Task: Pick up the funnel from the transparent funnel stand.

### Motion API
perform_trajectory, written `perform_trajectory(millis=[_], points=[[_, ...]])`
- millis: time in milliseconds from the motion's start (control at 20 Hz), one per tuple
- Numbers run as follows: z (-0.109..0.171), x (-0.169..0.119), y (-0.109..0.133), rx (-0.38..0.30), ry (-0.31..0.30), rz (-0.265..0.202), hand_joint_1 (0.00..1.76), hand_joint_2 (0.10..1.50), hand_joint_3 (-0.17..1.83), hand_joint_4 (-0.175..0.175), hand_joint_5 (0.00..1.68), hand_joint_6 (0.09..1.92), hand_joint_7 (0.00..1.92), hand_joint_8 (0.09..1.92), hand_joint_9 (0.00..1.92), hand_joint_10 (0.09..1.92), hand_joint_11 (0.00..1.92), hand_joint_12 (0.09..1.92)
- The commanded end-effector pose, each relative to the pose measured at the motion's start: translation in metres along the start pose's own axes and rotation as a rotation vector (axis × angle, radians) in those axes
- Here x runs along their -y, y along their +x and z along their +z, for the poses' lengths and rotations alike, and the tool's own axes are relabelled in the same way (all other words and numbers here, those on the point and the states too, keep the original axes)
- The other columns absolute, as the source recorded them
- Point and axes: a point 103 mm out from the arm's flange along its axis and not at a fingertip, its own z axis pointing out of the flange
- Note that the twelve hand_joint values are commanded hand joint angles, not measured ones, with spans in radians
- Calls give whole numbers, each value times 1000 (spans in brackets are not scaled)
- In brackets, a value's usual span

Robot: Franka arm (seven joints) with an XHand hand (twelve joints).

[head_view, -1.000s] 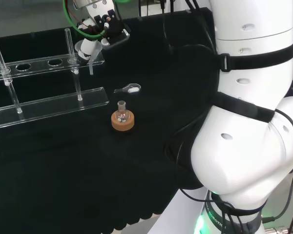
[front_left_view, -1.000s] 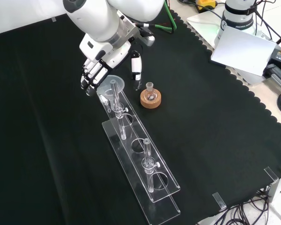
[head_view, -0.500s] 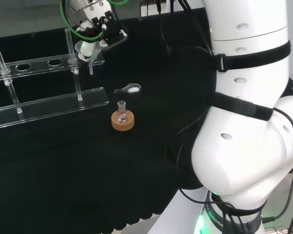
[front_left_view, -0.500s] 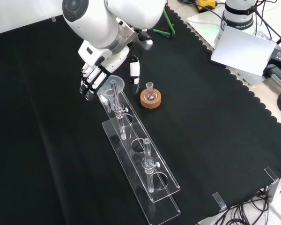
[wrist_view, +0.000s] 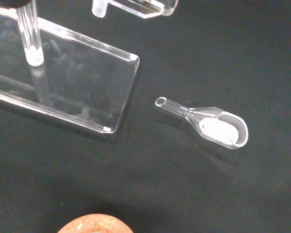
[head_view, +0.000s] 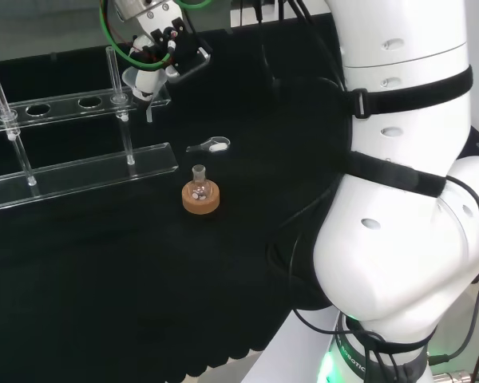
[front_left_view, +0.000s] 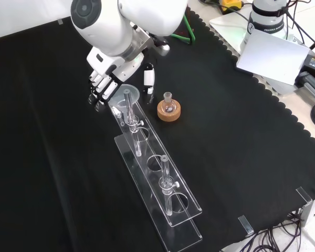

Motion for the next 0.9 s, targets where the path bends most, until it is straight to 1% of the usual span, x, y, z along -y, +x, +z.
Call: perform_trajectory(millis=[50, 100, 200, 300, 450, 550, 700, 800, 900], points=[[0, 0, -3, -5, -10, -4, 607, 810, 56, 40, 160, 87, 66, 384, 238, 791, 162, 1545], [0, -1, -2, -6, -11, -4, 607, 809, 62, 37, 168, 87, 57, 475, 287, 763, 171, 1539], [0, -2, 0, -7, -13, -6, 608, 808, 75, 32, 185, 87, 63, 596, 377, 717, 188, 1530], [0, -4, 0, -13, -23, -5, 611, 807, 87, 25, 205, 87, 110, 653, 469, 687, 207, 1521], [1, -6, 1, 6, -49, 5, 623, 805, 110, 11, 267, 87, 211, 683, 603, 636, 236, 1501], [0, -5, 1, 18, -77, 15, 641, 802, 130, 1, 350, 87, 294, 691, 667, 609, 258, 1484], [-4, -1, 1, 35, -146, 32, 676, 796, 162, -9, 494, 89, 434, 699, 753, 582, 313, 1441], [-10, 3, 0, 54, -197, 42, 699, 792, 190, -11, 554, 127, 514, 702, 808, 564, 358, 1408], [-18, 8, -2, 72, -222, 49, 724, 781, 232, -10, 583, 204, 572, 700, 856, 540, 396, 1378]])
